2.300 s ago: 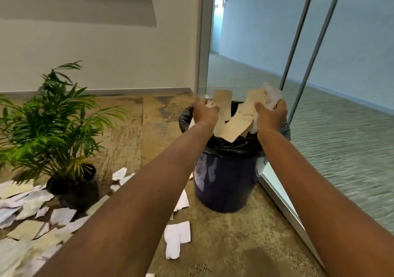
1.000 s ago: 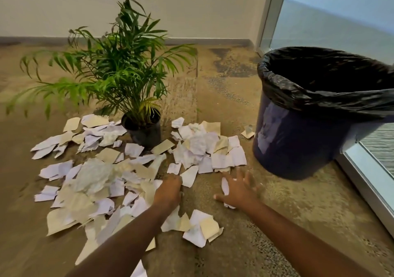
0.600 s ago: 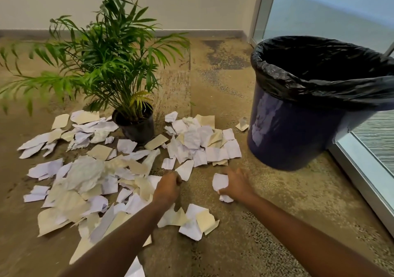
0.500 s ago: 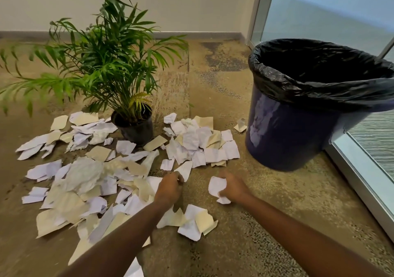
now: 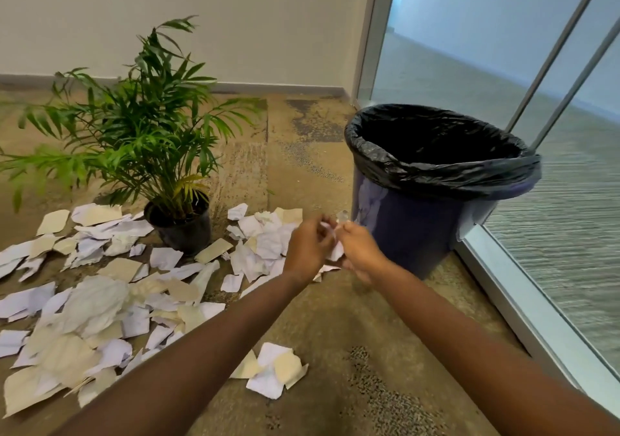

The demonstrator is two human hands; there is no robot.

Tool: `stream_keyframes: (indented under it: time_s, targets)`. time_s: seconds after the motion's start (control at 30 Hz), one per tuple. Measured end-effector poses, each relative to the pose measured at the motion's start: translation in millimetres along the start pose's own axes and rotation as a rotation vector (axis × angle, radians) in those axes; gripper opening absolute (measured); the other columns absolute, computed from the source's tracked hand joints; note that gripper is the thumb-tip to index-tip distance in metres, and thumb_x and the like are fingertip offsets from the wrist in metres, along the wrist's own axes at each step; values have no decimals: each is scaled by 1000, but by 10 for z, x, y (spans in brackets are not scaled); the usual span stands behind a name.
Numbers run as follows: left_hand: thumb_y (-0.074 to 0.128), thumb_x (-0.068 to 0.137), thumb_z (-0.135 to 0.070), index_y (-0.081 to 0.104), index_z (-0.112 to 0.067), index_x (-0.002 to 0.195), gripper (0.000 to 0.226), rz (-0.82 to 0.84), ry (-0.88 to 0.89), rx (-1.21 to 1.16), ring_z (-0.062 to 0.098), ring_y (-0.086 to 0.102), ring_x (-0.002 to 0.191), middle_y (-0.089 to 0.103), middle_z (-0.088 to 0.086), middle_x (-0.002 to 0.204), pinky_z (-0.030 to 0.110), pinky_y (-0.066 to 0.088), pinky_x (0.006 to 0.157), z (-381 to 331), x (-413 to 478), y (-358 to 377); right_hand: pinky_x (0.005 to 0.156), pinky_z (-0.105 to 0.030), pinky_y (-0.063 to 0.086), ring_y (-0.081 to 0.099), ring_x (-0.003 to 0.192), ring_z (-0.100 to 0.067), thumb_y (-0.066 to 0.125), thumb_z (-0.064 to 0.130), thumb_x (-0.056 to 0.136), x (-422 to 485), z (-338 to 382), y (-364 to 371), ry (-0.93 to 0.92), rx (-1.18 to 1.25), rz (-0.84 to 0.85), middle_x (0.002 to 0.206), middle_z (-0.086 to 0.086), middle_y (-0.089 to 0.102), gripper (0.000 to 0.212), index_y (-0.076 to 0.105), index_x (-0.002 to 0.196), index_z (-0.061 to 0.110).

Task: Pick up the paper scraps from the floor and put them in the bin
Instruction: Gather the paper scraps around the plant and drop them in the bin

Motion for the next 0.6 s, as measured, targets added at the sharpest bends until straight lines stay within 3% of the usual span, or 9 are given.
stream_keyframes:
  time_s: [0.1,0.2,0.33,0.43,0.5,0.57,0.6]
  targets:
    - [51,89,4,61,-5,104,20,-107,159,-30,19,58,79,60,5,84,34,53,72,-514,140,-16,60,-32,51,62,69,-18,36,10,99,-123,471,-179,-135,172,-21,89,-12,65,22,58,97,6]
    - [47,88,7,63,-6,108,28,-203,314,-32,20,62,87,67,13,97,28,50,76,-1010,266,-2,42,-17,50,65,48,-6,39,8,98,-274,896,-388,-250,403,20,59,2,69,26,60,83,9]
    - [40,91,7,60,-7,117,36,-204,425,29,16,60,93,66,13,107,18,44,76,-1503,452,77,43,-14,50,57,65,-9,36,-3,96,-373,1243,-642,-344,498,30,73,-1,58,30,57,82,13]
    - [38,95,2,56,-7,124,35,-137,468,70,20,61,96,66,14,109,17,43,76,-1754,572,167,44,-14,52,56,67,-12,35,-9,95,-362,1413,-820,-332,617,-90,78,-5,58,30,56,82,7]
    - [40,97,-6,50,-7,130,35,-68,509,85,24,59,107,63,16,118,24,44,86,-1849,595,213,55,-16,53,58,71,-15,34,-9,95,-316,1496,-948,-334,564,-225,98,-14,62,26,58,99,0]
    - [39,99,-9,44,-8,137,38,-38,541,107,24,52,120,55,15,131,28,40,98,-1833,584,234,72,-27,51,61,91,-22,37,-8,94,-244,1526,-1079,-337,388,-373,126,-18,55,35,47,127,-2]
    - [38,99,-10,40,-9,139,40,-37,549,125,23,48,125,51,14,136,28,37,102,-1775,567,233,75,-31,52,60,98,-24,40,-6,94,-197,1513,-1146,-332,278,-435,127,-16,54,39,44,132,1]
Point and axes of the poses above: each hand's wrist, its own x-axis towards the middle knuckle, its own y-axis out of the palm, z = x × y, the point moved 1 cm from there along x, towards the middle knuckle
